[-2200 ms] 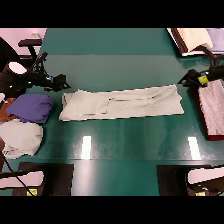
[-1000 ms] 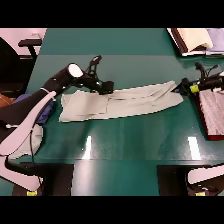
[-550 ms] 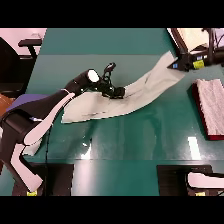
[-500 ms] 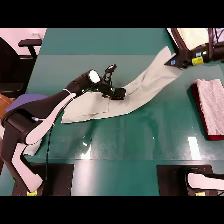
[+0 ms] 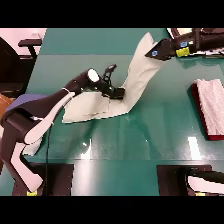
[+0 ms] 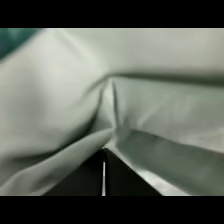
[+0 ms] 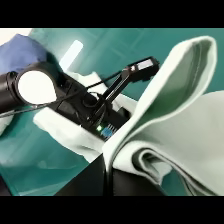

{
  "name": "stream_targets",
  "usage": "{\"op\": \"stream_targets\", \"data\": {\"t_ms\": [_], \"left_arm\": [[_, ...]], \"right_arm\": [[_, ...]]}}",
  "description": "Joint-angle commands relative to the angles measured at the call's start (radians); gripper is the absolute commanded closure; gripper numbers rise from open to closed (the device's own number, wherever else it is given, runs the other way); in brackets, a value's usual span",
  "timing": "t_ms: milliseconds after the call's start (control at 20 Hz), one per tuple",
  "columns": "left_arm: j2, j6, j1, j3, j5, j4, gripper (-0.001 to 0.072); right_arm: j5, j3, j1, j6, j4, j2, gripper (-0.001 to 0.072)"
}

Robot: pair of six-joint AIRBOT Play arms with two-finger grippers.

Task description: Fold the shirts.

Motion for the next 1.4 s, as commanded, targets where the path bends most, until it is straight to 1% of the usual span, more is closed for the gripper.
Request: {"op": "stream_targets", "data": {"t_ms": [0, 150, 250, 300, 350, 400, 450, 500, 550, 600, 650, 700, 750, 850, 950, 1150, 1250, 1350], "left_arm": [[0.110, 0.013, 0.100, 0.001, -0.044, 0.087, 0.0684], [0.279, 0.014, 0.261, 0.001, -0.080, 0.171, 0.0684], [0.392, 0.014, 0.365, 0.001, -0.100, 0.213, 0.0683], [0.441, 0.014, 0.409, 0.001, -0.108, 0.226, 0.0683], [0.491, 0.014, 0.454, 0.001, -0.117, 0.233, 0.0683], [0.533, 0.014, 0.494, 0.001, -0.126, 0.242, 0.0683], [0.566, 0.014, 0.525, 0.001, -0.135, 0.251, 0.0683], [0.594, 0.014, 0.555, 0.001, -0.146, 0.258, 0.0683], [0.614, 0.014, 0.576, 0.001, -0.158, 0.262, 0.0683], [0.627, 0.014, 0.593, 0.001, -0.172, 0.262, 0.0683], [0.636, 0.014, 0.608, 0.001, -0.193, 0.262, 0.0683], [0.635, 0.014, 0.616, 0.000, -0.220, 0.264, 0.0683], [0.635, 0.015, 0.616, 0.000, -0.243, 0.268, 0.0683], [0.635, 0.023, 0.616, 0.000, -0.275, 0.269, 0.0683], [0.635, 0.023, 0.616, 0.000, -0.277, 0.269, 0.0683], [0.635, 0.022, 0.616, 0.000, -0.278, 0.261, 0.0683], [0.635, 0.022, 0.615, 0.000, -0.277, 0.261, 0.0683], [0.635, 0.022, 0.612, 0.000, -0.277, 0.255, 0.0683]], "right_arm": [[-0.062, 0.006, 0.079, 0.000, 0.038, -0.003, 0.0697], [-0.135, 0.007, 0.199, -0.001, 0.038, -0.048, 0.0697], [-0.219, 0.008, 0.317, -0.001, 0.038, -0.114, 0.0696], [-0.281, 0.008, 0.383, -0.015, 0.037, -0.159, 0.0696], [-0.332, 0.019, 0.446, -0.050, 0.037, -0.211, 0.0689], [-0.349, 0.053, 0.497, -0.086, 0.036, -0.269, 0.0629], [-0.352, 0.099, 0.539, -0.098, 0.034, -0.330, 0.0477], [-0.353, 0.151, 0.572, -0.098, 0.035, -0.393, 0.0307], [-0.343, 0.198, 0.588, -0.098, 0.035, -0.443, 0.0185], [-0.308, 0.243, 0.590, -0.097, 0.036, -0.481, 0.0171], [-0.264, 0.278, 0.579, -0.077, 0.035, -0.502, 0.0181], [-0.232, 0.278, 0.557, -0.045, 0.035, -0.500, 0.0181], [-0.209, 0.250, 0.526, -0.041, 0.034, -0.481, 0.0181], [-0.172, 0.131, 0.434, -0.041, 0.025, -0.412, 0.0182], [-0.153, -0.024, 0.320, -0.041, 0.026, -0.332, 0.0182], [-0.154, -0.337, 0.084, -0.025, 0.029, -0.205, 0.0175], [-0.150, -0.434, -0.001, -0.018, 0.033, -0.201, 0.0044], [-0.158, -0.491, -0.036, -0.011, 0.038, -0.227, 0.0044]]}}
